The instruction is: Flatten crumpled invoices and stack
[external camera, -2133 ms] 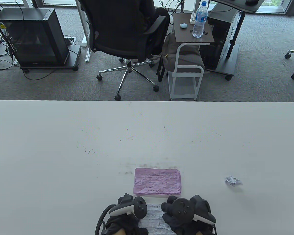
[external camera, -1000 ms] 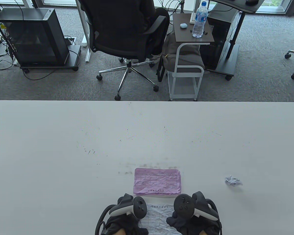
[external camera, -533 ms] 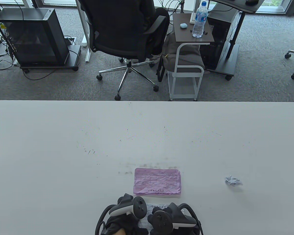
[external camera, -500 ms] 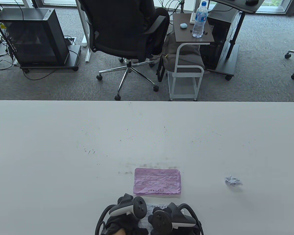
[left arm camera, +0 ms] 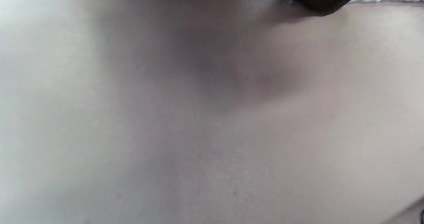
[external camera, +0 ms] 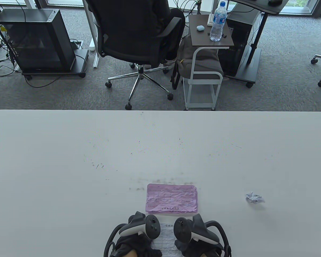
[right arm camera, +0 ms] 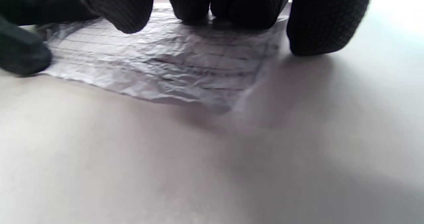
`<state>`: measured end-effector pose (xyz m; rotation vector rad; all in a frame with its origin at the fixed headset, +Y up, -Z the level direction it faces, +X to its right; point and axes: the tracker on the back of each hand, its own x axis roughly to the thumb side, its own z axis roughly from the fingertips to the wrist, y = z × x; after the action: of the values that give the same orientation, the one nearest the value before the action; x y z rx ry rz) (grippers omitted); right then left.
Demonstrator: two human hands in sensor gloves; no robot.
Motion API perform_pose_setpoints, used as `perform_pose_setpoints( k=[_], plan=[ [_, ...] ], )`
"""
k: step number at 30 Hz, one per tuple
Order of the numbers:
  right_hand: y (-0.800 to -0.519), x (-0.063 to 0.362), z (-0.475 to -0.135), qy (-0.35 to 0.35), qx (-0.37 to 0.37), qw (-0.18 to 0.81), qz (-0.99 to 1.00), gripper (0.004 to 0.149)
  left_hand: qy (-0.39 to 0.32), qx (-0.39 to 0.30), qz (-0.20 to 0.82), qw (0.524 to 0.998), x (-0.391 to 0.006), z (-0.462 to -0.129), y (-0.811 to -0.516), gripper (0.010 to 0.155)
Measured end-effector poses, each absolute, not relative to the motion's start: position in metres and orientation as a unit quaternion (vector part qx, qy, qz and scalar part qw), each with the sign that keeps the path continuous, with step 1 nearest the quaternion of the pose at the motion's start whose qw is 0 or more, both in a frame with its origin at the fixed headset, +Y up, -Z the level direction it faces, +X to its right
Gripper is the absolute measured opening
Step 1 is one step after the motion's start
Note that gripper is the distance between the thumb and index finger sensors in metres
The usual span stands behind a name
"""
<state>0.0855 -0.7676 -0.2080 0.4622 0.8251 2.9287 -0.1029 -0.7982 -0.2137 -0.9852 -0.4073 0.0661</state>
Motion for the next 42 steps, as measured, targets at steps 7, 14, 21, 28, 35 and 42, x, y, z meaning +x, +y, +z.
perform_pose_setpoints(
  k=[7,14,21,28,35,42],
  plan=[
    [-0.764,0.108,-0.214,0.245,0.098,0.042,0.964,0.060,-0.195,-0.468,0.034,0.861,-0.103,-0.214,-0.799,0.096],
    [-0.771,0.132,-0.221,0.188,0.054,0.140,0.971,0.070,-0.195,-0.468,0.032,0.861,-0.103,-0.214,-0.799,0.096],
    [-0.776,0.125,-0.224,0.180,0.032,0.099,0.978,0.072,-0.198,-0.468,0.032,0.861,-0.103,-0.214,-0.799,0.096],
    [-0.777,0.126,-0.222,0.181,0.023,0.128,0.975,0.067,-0.198,-0.466,0.032,0.862,-0.104,-0.214,-0.799,0.096],
    [-0.774,0.125,-0.220,0.149,0.036,0.104,0.983,0.043,-0.198,-0.465,0.034,0.862,-0.104,-0.213,-0.799,0.096],
    [-0.767,0.129,-0.221,0.153,0.041,0.116,0.981,0.038,-0.198,-0.463,0.036,0.863,-0.104,-0.213,-0.799,0.096]
  ],
)
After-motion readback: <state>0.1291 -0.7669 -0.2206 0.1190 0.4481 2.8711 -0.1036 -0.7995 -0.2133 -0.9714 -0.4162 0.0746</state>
